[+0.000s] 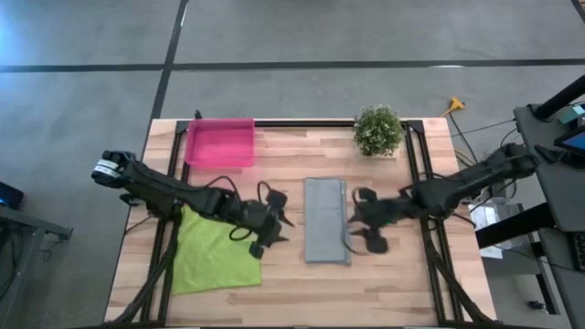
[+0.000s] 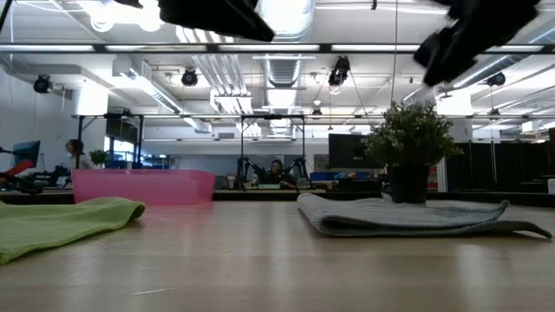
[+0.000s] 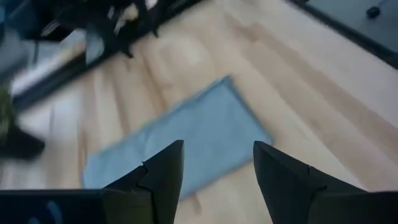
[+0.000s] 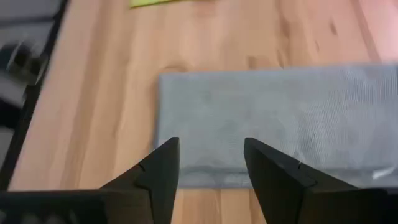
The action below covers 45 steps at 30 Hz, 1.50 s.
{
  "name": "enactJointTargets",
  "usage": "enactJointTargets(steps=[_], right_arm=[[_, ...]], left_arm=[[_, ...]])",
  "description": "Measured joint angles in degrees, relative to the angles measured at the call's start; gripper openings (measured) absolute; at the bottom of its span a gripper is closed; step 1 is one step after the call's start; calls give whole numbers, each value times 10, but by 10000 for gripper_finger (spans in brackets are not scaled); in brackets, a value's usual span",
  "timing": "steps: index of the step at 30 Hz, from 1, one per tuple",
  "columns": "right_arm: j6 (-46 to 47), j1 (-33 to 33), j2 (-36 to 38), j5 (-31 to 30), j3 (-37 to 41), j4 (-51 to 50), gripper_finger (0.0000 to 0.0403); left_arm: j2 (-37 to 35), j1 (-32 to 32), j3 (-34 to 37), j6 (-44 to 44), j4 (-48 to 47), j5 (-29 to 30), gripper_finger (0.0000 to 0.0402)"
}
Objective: Roll microfiber towels into tight, uniform cylinder then place into a basket
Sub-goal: Roll the blue microfiber cloth
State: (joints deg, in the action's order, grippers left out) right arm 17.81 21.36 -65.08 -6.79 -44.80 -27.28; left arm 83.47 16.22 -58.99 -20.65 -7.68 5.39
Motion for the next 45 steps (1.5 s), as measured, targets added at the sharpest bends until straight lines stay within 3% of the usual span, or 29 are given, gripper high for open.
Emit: enactJointTargets(steps=[4,8,12,19,25,32,45], right_arm=[[-48,83,3,-45,0,0,200],[-54,126,-43,-53,3,0,224],[-54,138,-115,-54,3,22,244],[-98,138,-238,-55,3,115,245],[-103,137,-301,-55,4,159,225],[-100,135,-325,-69,3,194,197],[-58,136,-332,-81,3,189,94]], left_arm=[[46,21,8,-60,52,6,178],[109,29,-7,-73,91,7,178],[175,29,-25,-74,137,7,178],[250,30,-49,-128,133,13,178],[257,31,-42,-129,132,20,178],[260,34,-39,-129,133,5,178],[264,33,-36,-127,134,8,178]])
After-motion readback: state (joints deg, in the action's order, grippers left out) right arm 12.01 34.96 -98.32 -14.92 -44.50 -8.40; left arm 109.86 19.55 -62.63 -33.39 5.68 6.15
